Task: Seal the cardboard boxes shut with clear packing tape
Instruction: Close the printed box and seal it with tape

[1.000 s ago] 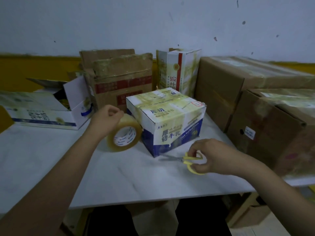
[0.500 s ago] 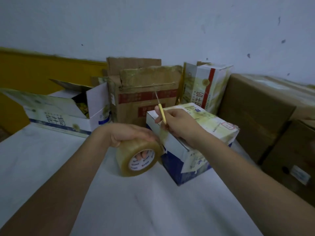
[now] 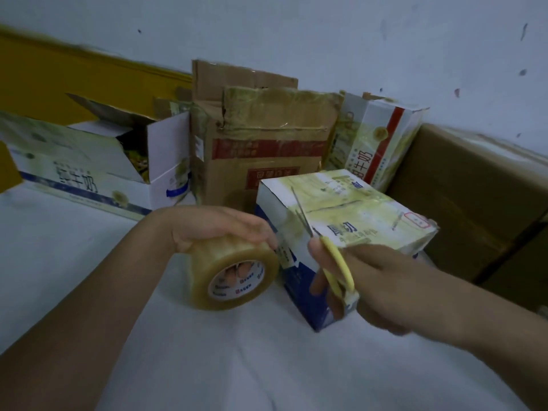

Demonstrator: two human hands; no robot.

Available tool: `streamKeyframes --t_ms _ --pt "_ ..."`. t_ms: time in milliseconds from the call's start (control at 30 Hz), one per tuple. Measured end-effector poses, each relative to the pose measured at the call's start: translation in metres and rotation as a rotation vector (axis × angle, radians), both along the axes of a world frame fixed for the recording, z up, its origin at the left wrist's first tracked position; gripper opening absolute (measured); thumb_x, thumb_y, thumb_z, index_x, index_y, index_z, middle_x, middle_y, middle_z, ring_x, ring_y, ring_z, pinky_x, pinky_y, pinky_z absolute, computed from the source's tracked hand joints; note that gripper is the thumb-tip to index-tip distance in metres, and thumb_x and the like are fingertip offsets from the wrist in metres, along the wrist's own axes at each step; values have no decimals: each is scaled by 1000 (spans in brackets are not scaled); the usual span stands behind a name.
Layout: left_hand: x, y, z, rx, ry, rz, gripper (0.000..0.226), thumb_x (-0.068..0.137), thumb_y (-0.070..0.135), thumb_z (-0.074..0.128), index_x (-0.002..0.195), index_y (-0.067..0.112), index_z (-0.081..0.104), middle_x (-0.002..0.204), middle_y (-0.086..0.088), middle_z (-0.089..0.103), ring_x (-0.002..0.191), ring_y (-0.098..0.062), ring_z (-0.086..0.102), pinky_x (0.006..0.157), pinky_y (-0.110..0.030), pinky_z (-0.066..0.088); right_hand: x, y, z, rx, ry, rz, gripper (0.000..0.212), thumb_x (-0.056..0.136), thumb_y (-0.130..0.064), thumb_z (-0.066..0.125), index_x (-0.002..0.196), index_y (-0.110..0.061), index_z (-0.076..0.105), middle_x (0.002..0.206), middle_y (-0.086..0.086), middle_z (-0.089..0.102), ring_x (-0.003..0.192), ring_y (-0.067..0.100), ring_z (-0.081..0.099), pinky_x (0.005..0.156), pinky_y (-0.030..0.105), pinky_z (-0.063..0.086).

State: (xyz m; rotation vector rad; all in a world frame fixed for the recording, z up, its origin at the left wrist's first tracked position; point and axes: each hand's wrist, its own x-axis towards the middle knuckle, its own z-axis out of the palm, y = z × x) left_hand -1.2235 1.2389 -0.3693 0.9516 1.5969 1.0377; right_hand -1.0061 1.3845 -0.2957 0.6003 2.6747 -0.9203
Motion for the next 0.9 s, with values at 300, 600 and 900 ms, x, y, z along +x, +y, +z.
streamKeyframes --t_ms 300,600,900 --pt "6 0 0 30 33 53 22 97 33 59 109 21 73 107 -3 74 98 -18 70 80 -28 56 -2 -34 -11 -125 -187 -86 84 87 -74 34 104 4 61 83 9 76 35 13 43 41 22 47" --pt "14 -2 5 35 -16 85 29 102 28 50 113 12 71 74 -8 71 56 -17 67 52 -25 55 -21 -41 -27 -158 -22 -248 76 90 -72 36 85 -1 63 58 4 66 33 12 41 42 23 48" --pt "9 -1 0 16 -20 97 53 74 47 72 114 13 74 85 -20 70 63 -27 67 59 -30 56 -29 -44 -39 -91 119 -322 69 97 -62 39 81 -5 75 45 -6 60 48 20 49 47 26 50"
